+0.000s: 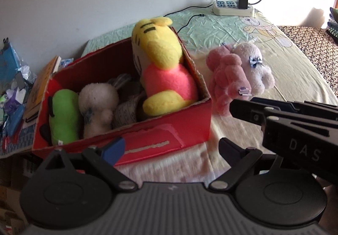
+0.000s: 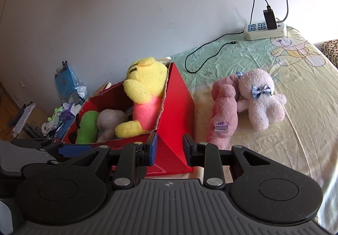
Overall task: Organize objects
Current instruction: 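Open the right tool and withdraw it from the box, then move the right tool toward the pink plush bunny, then grasp the pink plush bunny with the right tool and lift it, then carry the pink plush bunny over the red box and lower it in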
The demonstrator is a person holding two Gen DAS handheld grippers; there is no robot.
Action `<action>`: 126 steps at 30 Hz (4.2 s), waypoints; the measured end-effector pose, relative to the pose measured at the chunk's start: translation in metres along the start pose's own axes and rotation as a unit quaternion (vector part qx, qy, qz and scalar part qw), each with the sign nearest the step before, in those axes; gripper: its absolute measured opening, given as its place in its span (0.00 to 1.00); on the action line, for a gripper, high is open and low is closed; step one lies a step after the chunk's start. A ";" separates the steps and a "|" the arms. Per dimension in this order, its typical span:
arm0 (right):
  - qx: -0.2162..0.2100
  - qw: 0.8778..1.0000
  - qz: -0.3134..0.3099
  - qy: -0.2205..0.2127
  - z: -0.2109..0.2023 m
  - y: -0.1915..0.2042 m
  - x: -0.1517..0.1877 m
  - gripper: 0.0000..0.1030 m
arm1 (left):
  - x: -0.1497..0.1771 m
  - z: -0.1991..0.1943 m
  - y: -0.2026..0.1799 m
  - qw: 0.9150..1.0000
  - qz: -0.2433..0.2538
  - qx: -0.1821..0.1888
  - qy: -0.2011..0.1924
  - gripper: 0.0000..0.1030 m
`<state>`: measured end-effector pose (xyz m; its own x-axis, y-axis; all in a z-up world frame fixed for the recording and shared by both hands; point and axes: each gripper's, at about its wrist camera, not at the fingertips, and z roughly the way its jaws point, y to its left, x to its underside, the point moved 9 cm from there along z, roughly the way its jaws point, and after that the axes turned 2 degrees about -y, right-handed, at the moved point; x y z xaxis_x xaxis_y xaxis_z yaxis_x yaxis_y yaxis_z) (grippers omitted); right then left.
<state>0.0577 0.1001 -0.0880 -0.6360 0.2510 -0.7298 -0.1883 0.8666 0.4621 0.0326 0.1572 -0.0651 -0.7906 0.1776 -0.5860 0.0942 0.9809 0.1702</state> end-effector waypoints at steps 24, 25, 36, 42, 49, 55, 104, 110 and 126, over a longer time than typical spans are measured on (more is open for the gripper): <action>-0.018 0.999 -0.012 0.047 -0.011 -0.077 -0.006 0.29 | -0.005 0.020 -0.090 0.999 -0.020 0.019 0.026 0.92; -0.016 0.999 -0.007 0.049 -0.011 -0.083 -0.005 0.29 | -0.005 0.022 -0.095 0.999 -0.019 0.026 0.026 0.92; -0.029 0.996 0.057 0.060 -0.001 -0.127 -0.021 0.30 | -0.013 0.043 -0.122 0.999 -0.010 0.049 0.009 0.89; -0.064 0.991 0.074 0.094 0.036 -0.121 -0.034 0.34 | -0.005 0.053 -0.112 0.999 -0.021 0.042 0.014 0.89; -0.062 0.987 0.085 0.123 0.084 -0.103 -0.035 0.45 | 0.008 0.052 -0.092 0.999 -0.039 0.024 0.022 0.89; -0.036 0.983 0.085 0.159 0.106 -0.105 -0.021 0.33 | 0.011 0.051 -0.077 0.998 -0.060 0.014 0.022 0.89; -0.093 0.968 -0.001 0.235 0.045 -0.116 0.015 0.34 | -0.005 0.074 -0.147 0.960 -0.076 0.262 0.066 0.92; -0.090 0.969 0.027 0.229 0.041 -0.123 0.013 0.33 | -0.008 0.075 -0.147 0.959 -0.074 0.265 0.065 0.87; -0.116 0.984 0.043 0.131 -0.006 -0.099 -0.012 0.32 | -0.025 0.012 -0.139 0.967 -0.040 0.250 -0.029 0.78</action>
<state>0.0797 0.0081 -0.1218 -0.8223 0.1721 -0.5424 -0.2727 0.7174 0.6411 0.0462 0.0171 -0.0833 -0.7741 0.0892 -0.6267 0.3258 0.9050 -0.2736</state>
